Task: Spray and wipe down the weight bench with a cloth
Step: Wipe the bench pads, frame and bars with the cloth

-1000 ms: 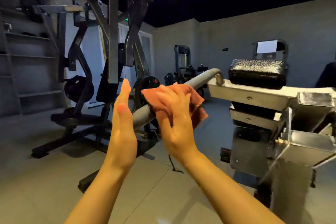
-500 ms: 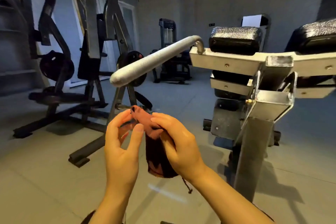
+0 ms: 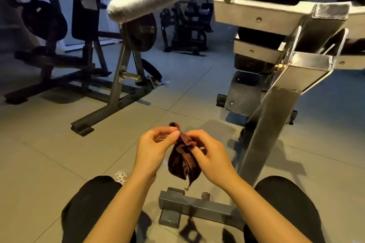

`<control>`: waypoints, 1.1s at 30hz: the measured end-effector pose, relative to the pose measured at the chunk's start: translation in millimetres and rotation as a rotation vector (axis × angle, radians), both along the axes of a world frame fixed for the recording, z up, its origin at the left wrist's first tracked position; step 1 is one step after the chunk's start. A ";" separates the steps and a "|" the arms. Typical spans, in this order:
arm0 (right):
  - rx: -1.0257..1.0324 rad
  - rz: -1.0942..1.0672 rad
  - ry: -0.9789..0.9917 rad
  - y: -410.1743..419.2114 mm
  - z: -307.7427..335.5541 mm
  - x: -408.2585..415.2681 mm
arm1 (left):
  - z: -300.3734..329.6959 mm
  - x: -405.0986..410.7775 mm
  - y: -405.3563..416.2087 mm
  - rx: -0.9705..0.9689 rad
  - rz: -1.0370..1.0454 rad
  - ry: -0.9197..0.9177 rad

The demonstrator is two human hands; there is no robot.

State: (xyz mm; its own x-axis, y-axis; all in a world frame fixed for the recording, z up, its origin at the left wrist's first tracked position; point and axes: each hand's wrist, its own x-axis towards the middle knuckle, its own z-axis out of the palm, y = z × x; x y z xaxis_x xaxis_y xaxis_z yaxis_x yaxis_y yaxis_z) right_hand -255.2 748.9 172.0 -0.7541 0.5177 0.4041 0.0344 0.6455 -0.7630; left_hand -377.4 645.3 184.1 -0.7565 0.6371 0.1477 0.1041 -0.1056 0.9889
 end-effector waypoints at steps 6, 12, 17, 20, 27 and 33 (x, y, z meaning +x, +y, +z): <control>-0.209 0.050 0.001 -3.2 7.0 -14.6 | 3.7 -14.3 9.5 -0.033 0.077 0.080; -0.310 0.043 0.000 -0.4 11.8 -30.2 | 12.1 -37.6 25.6 -0.042 -0.086 0.140; -0.236 -0.220 0.079 2.4 23.0 -34.5 | 24.7 -54.2 44.9 -0.003 -0.294 0.267; -0.211 -0.286 0.086 2.6 36.2 -29.7 | 31.6 -56.1 52.8 0.053 -0.431 0.362; -0.086 -0.560 0.250 -4.5 61.1 -11.9 | 58.5 -47.2 73.5 0.188 -0.729 0.394; -0.144 -0.769 0.508 -49.4 86.1 -16.0 | 57.7 -62.1 83.1 0.315 -0.780 0.462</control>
State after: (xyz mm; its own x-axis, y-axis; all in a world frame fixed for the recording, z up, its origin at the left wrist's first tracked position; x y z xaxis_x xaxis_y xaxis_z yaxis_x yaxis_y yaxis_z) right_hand -271.3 699.4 258.1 0.0667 0.8723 0.4844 0.0532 0.4817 -0.8747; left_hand -439.5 728.4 241.9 0.0398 0.8169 0.5754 0.2645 -0.5640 0.7823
